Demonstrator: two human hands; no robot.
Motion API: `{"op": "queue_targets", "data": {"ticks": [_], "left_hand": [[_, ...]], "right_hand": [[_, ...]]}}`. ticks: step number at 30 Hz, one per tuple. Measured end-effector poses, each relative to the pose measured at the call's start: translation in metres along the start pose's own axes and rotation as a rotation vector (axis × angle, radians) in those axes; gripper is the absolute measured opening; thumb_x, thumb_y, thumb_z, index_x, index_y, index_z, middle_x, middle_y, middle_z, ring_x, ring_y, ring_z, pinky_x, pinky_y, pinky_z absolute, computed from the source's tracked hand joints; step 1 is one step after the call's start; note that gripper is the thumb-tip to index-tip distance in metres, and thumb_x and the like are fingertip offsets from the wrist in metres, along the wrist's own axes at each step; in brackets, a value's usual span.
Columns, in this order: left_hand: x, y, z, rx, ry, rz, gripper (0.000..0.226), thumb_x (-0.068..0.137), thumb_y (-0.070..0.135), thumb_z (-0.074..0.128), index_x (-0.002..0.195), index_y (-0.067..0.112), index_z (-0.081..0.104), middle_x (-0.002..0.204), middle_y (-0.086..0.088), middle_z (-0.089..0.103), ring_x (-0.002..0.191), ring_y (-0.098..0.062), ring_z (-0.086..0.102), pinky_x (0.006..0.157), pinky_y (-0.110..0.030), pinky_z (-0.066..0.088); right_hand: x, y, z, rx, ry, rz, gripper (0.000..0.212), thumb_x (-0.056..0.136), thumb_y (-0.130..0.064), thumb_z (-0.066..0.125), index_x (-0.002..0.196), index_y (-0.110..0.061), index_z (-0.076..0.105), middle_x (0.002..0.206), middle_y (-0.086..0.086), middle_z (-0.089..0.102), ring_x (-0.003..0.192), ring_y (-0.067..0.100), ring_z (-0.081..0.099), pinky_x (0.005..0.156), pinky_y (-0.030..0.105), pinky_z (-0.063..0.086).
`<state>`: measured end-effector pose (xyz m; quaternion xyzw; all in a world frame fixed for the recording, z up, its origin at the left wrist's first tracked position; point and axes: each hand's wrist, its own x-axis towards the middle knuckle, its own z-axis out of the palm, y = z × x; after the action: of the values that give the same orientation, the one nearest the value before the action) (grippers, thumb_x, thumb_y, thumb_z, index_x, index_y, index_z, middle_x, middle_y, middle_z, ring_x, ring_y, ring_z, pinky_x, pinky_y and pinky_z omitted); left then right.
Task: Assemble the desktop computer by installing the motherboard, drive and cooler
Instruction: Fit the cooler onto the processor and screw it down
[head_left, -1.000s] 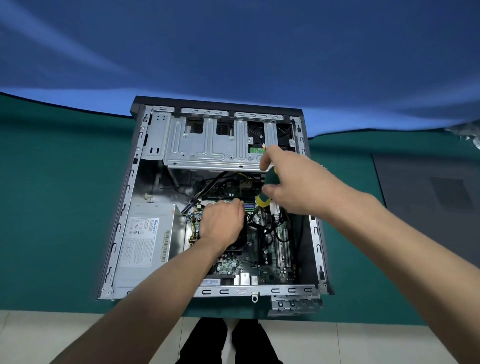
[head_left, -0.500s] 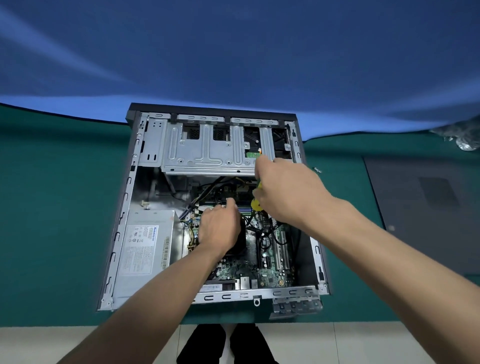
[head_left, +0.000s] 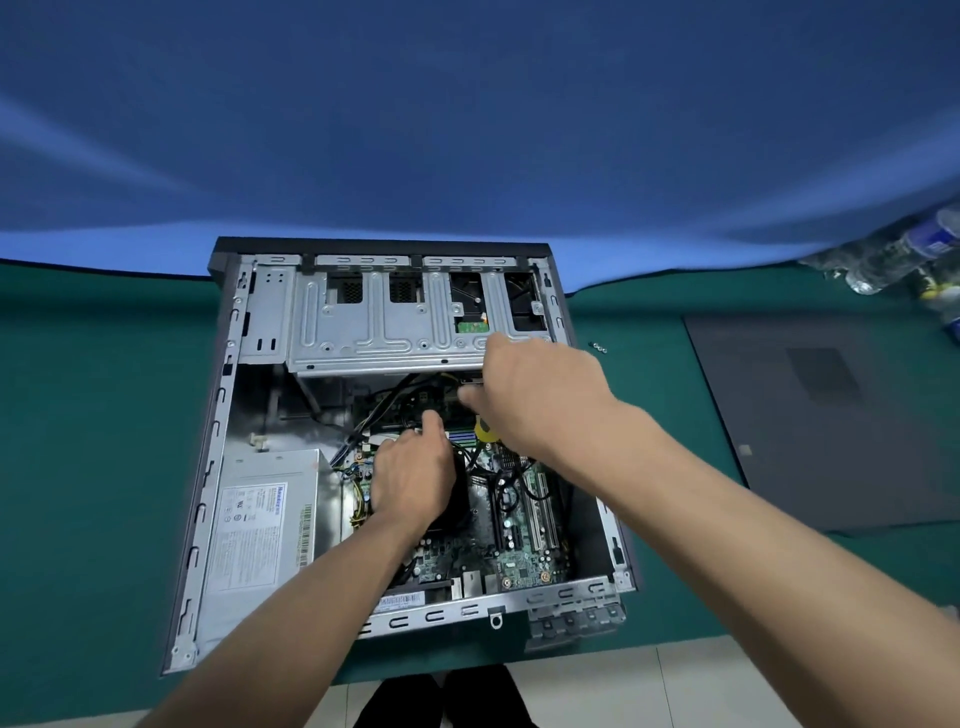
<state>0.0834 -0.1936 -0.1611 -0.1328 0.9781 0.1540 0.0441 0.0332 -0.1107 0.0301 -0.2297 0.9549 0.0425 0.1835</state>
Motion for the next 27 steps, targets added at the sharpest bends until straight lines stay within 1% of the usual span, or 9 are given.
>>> {"op": "queue_targets", "data": {"ticks": [2, 4, 7, 11, 15, 19, 21, 24, 27], "left_hand": [[0.0, 0.001, -0.002, 0.006, -0.018, 0.002, 0.011, 0.088, 0.007, 0.039, 0.099, 0.011, 0.039, 0.066, -0.006, 0.049, 0.057, -0.024, 0.036, 0.058, -0.034, 0.027], [0.0, 0.001, -0.003, 0.013, -0.019, 0.004, 0.011, 0.088, 0.007, 0.039, 0.098, 0.011, 0.039, 0.071, -0.008, 0.054, 0.058, -0.025, 0.036, 0.058, -0.033, 0.027], [0.0, 0.0, 0.0, 0.019, -0.012, 0.002, 0.011, 0.093, 0.011, 0.034, 0.102, 0.011, 0.04, 0.068, -0.005, 0.048, 0.059, -0.025, 0.037, 0.06, -0.034, 0.027], [0.003, 0.0, -0.002, -0.005, -0.042, 0.001, 0.014, 0.089, 0.011, 0.036, 0.103, 0.011, 0.04, 0.08, -0.011, 0.06, 0.068, -0.029, 0.047, 0.063, -0.034, 0.03], [0.0, 0.0, -0.003, 0.005, -0.027, -0.003, 0.019, 0.086, 0.005, 0.038, 0.104, 0.01, 0.041, 0.079, -0.012, 0.06, 0.065, -0.028, 0.044, 0.061, -0.034, 0.029], [0.0, 0.0, -0.006, -0.013, -0.045, -0.018, 0.017, 0.089, 0.01, 0.035, 0.105, 0.011, 0.041, 0.076, -0.01, 0.057, 0.065, -0.026, 0.038, 0.062, -0.034, 0.028], [0.001, 0.001, -0.006, -0.004, -0.037, -0.019, 0.014, 0.089, 0.01, 0.037, 0.102, 0.012, 0.042, 0.082, -0.012, 0.062, 0.065, -0.027, 0.042, 0.062, -0.033, 0.028], [0.0, 0.002, -0.005, -0.002, -0.021, -0.032, 0.012, 0.091, 0.01, 0.037, 0.101, 0.013, 0.043, 0.083, -0.01, 0.064, 0.063, -0.026, 0.041, 0.06, -0.033, 0.028], [0.002, 0.0, -0.002, 0.014, -0.019, -0.027, 0.01, 0.092, 0.011, 0.038, 0.101, 0.013, 0.043, 0.08, -0.009, 0.063, 0.06, -0.024, 0.038, 0.059, -0.033, 0.027]], "right_hand": [[-0.001, 0.0, -0.005, 0.077, -0.137, -0.001, 0.036, 0.094, -0.03, 0.05, 0.123, -0.012, 0.036, 0.121, 0.012, 0.05, 0.101, 0.032, 0.054, 0.07, 0.034, 0.032], [-0.002, -0.002, -0.002, 0.03, -0.084, -0.021, 0.03, 0.095, -0.025, 0.05, 0.119, -0.01, 0.042, 0.118, 0.012, 0.055, 0.098, 0.031, 0.054, 0.068, 0.032, 0.032], [-0.002, -0.003, 0.0, -0.011, 0.04, 0.011, 0.025, 0.099, -0.028, 0.046, 0.114, -0.01, 0.052, 0.112, 0.007, 0.063, 0.101, 0.028, 0.06, 0.065, 0.029, 0.033], [-0.001, -0.003, -0.006, 0.108, -0.149, -0.003, 0.036, 0.094, -0.03, 0.05, 0.122, -0.013, 0.038, 0.117, 0.01, 0.053, 0.106, 0.032, 0.055, 0.071, 0.033, 0.033], [0.0, -0.007, 0.004, -0.017, 0.062, 0.019, 0.029, 0.098, -0.024, 0.047, 0.121, -0.007, 0.047, 0.115, 0.01, 0.061, 0.106, 0.029, 0.059, 0.067, 0.031, 0.033], [0.001, -0.005, -0.005, 0.143, -0.128, 0.026, 0.034, 0.093, -0.031, 0.052, 0.117, -0.013, 0.035, 0.111, 0.01, 0.052, 0.096, 0.032, 0.053, 0.069, 0.034, 0.032], [0.0, -0.007, -0.001, 0.126, -0.072, 0.043, 0.034, 0.093, -0.027, 0.053, 0.117, -0.01, 0.036, 0.112, 0.012, 0.055, 0.09, 0.033, 0.052, 0.066, 0.033, 0.031], [0.001, -0.006, 0.006, 0.007, 0.08, 0.095, 0.034, 0.095, -0.028, 0.049, 0.121, -0.008, 0.039, 0.106, 0.007, 0.062, 0.096, 0.03, 0.061, 0.058, 0.029, 0.03], [0.004, -0.001, -0.001, 0.133, -0.092, 0.096, 0.05, 0.091, -0.028, 0.053, 0.132, -0.016, 0.027, 0.11, 0.006, 0.053, 0.093, 0.031, 0.054, 0.061, 0.031, 0.032]]}}
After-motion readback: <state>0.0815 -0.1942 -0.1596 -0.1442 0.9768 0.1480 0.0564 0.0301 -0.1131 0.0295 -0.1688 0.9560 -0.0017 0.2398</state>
